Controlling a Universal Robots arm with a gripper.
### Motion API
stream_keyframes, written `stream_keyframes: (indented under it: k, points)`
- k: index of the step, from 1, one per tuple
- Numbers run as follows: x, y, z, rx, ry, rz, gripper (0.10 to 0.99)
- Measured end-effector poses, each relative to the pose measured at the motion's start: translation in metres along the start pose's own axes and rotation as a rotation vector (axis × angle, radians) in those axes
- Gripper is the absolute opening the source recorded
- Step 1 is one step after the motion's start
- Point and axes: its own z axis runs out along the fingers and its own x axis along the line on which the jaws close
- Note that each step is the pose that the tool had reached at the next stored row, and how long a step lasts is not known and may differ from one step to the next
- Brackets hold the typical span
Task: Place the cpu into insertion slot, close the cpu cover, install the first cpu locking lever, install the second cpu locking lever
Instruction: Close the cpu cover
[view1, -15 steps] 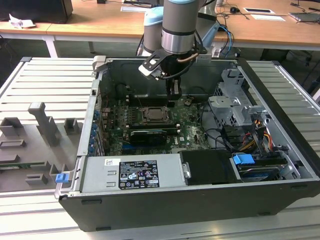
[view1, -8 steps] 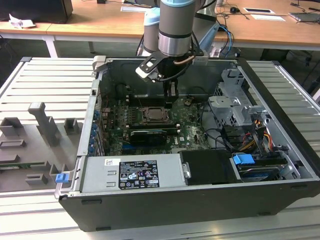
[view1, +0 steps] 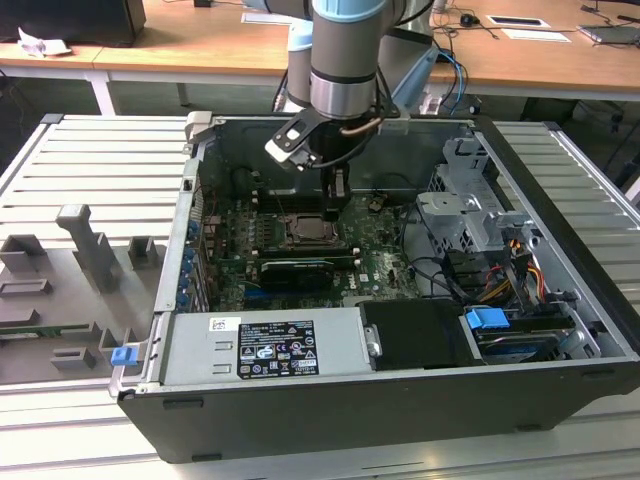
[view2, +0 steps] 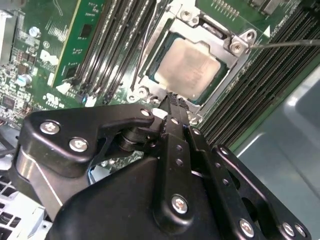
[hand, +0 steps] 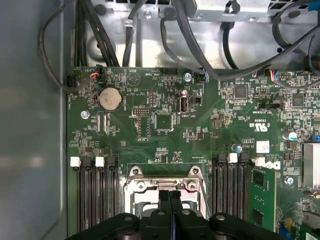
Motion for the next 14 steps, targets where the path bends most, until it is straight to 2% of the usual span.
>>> stream_keyframes:
  k: [3, 14]
  points:
    - [0.0003, -0.0059, 0.0068, 0.000, 0.0002, -0.005, 0.106]
    - [0.0003, -0.0144, 0.0070, -0.002, 0.0004, -0.020, 0.106]
